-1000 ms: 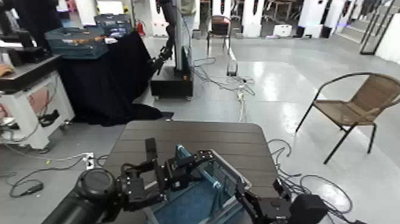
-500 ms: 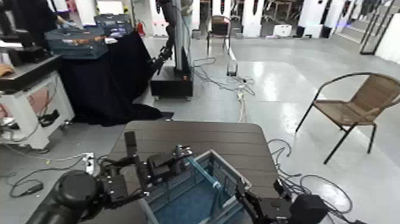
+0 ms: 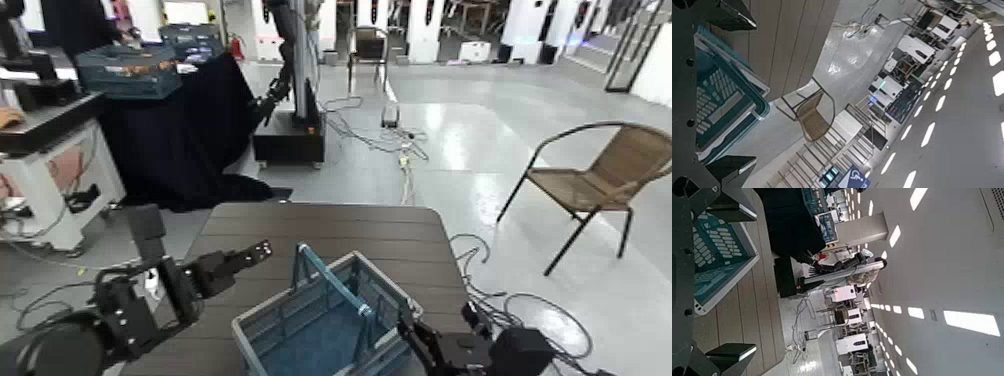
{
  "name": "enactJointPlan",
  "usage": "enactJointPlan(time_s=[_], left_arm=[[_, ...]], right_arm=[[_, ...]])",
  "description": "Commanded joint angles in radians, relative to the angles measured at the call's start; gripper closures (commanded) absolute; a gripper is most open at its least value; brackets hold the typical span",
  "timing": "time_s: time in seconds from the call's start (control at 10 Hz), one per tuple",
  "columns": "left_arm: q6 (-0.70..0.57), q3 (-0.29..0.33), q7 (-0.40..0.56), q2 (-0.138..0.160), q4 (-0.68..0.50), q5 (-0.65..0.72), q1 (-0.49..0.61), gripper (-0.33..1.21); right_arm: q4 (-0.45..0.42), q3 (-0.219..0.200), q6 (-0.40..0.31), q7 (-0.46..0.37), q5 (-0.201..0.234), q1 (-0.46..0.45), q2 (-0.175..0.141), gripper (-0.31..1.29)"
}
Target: Place the crate on the table.
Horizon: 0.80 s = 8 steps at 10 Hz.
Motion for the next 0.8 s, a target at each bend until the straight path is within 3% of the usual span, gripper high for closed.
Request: enactJointPlan(time_s=[0.1,0.3,0.4,0.5,0.8], left_arm=[[-0.176,-0.006,0.022,0.001,-0.119,-0.123,0.136,0.1],[-0.462,-0.062,0.08,-0.019,-0.154,-0.268,0.265,0.1],[-0.583,-0.077,0.114,-0.05,-0.156,-0.343,0.325,0.11],[-0.661,-0.081,0.123,-0.076,-0.157,-0.432,0.365,0.11],[-0.769,-0.097,0.127,-0.096,-0.148,-0.576,0.432,0.1]], right_arm=[[-0.008,-0.007,-0.002,0.0,0.002,0.006,0.001,0.14],[-0.014,-0.013,-0.002,0.0,0.005,0.012,0.002,0.14],[-0.017,-0.016,-0.002,0.001,0.008,0.016,0.002,0.14],[-0.02,-0.019,-0.002,0.0,0.012,0.019,0.004,0.14],[-0.024,-0.019,0.003,0.0,0.014,0.024,0.002,0.14]])
